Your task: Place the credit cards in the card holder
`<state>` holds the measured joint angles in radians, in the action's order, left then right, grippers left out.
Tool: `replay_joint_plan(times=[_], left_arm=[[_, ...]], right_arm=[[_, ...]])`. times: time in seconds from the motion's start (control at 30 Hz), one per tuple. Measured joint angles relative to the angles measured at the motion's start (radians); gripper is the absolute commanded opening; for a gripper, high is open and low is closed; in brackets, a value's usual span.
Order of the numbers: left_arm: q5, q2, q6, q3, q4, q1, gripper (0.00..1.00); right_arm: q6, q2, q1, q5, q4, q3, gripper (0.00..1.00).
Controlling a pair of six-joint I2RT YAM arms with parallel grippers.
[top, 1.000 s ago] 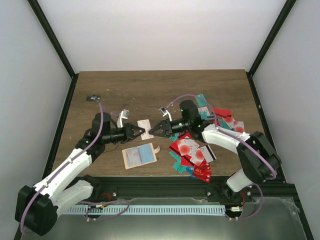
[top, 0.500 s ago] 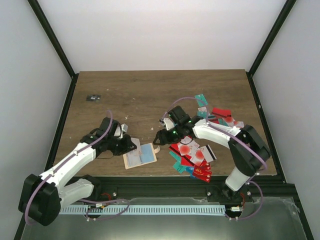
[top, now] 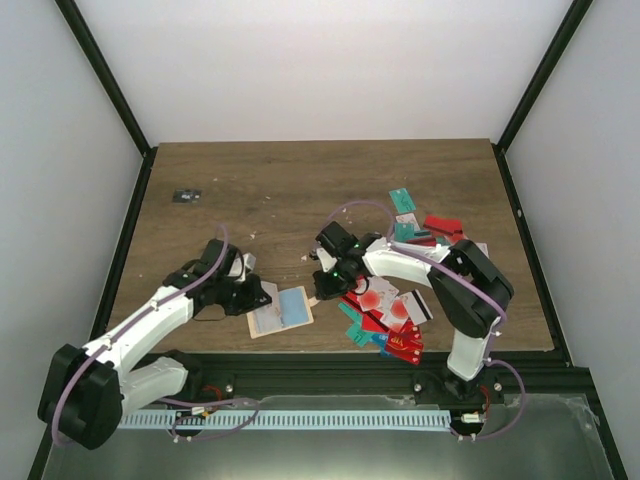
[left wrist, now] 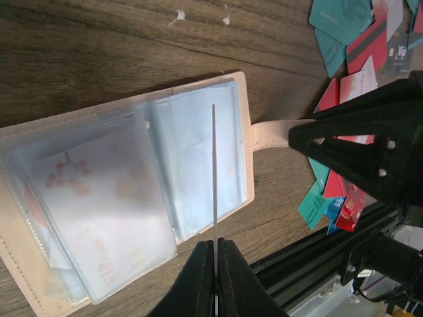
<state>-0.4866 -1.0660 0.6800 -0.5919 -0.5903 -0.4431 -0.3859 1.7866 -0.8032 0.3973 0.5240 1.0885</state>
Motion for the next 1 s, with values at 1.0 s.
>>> replay_joint_plan(times=[1.0], left_arm=[[-0.053, -0.146, -0.004, 0.123, 0.283, 0.000, 0.04]], right_arm=[[-0.057, 0.012, 0.000, -0.135, 0.040, -0.007, 0.03]])
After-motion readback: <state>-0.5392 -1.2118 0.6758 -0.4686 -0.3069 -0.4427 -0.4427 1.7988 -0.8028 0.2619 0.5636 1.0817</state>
